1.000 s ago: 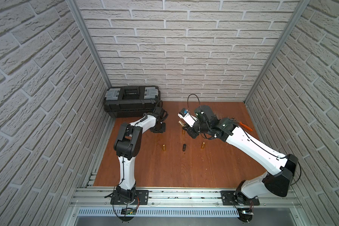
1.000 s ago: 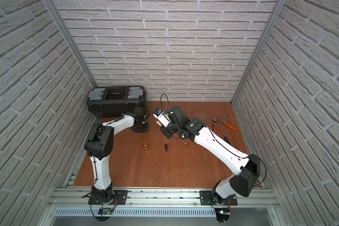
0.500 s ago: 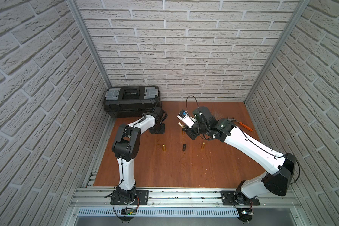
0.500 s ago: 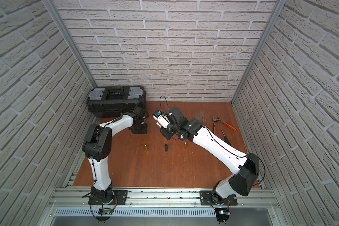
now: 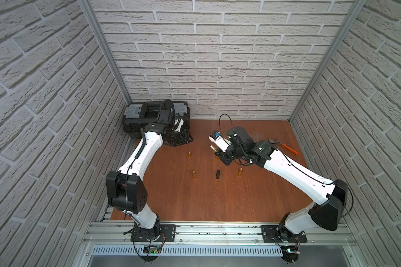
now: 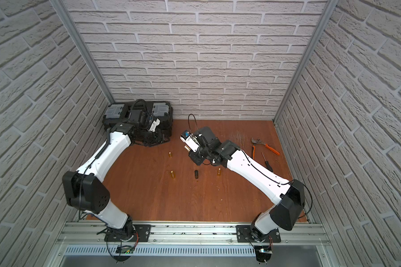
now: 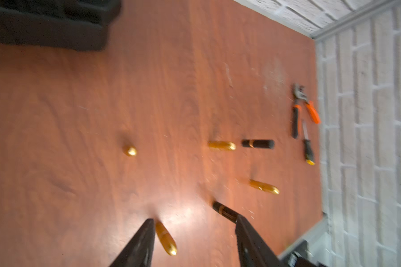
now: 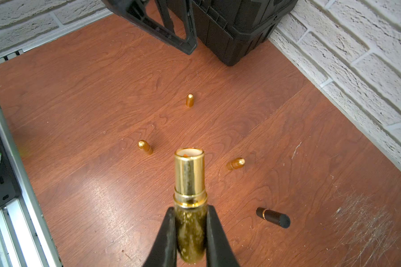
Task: Open the lipstick cap
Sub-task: Place the lipstick at the center of the board.
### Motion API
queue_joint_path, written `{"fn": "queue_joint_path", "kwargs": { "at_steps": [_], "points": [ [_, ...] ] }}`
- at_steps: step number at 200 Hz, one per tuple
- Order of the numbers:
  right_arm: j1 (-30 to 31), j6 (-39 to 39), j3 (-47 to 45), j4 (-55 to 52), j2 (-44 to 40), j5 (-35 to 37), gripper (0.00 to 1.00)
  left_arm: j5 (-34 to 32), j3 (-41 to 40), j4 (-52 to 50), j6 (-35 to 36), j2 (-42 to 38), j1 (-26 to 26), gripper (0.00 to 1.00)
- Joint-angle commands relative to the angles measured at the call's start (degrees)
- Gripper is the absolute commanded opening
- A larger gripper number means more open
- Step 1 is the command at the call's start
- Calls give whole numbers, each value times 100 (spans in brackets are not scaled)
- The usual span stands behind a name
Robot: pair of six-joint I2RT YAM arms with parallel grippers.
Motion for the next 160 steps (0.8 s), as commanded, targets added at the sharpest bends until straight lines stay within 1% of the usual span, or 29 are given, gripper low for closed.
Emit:
{"fn": "queue_joint_path", "kwargs": {
  "at_steps": [1,30,54,108,160],
  "points": [
    [56,19,113,214,149,-85,3,1142,-212,-128,-97,-384,-12,59],
    [100,7,252,244,253,-142,3,1666,-403,88,-223,-685,-12,60],
    [130,57,369,282,344,-251,3,1927,-473,98,-171,-836,-108,60],
    [240,-19,720,166,698,-199,3,2105,-552,-4,9,-835,-393,60],
    [295,-38,718,159,737,-156,3,2042,-425,-98,79,-653,-434,59]
  ]
}}
